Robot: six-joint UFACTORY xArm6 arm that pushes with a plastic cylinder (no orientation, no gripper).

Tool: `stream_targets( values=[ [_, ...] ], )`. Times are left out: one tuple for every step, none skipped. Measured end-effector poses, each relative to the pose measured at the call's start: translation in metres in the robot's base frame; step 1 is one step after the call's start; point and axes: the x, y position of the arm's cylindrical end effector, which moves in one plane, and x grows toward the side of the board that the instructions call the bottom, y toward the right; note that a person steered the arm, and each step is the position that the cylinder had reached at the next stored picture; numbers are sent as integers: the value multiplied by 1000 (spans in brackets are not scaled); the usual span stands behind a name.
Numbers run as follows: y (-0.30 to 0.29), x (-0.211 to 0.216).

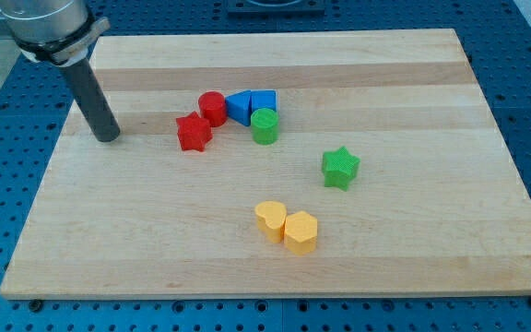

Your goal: Slide the red star a bit right

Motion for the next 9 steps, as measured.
stream_targets(
  values=[
    [20,0],
    [40,0],
    [50,0],
    [54,4],
    [58,7],
    [64,7],
    [74,7],
    [83,7],
    [91,7]
  ],
)
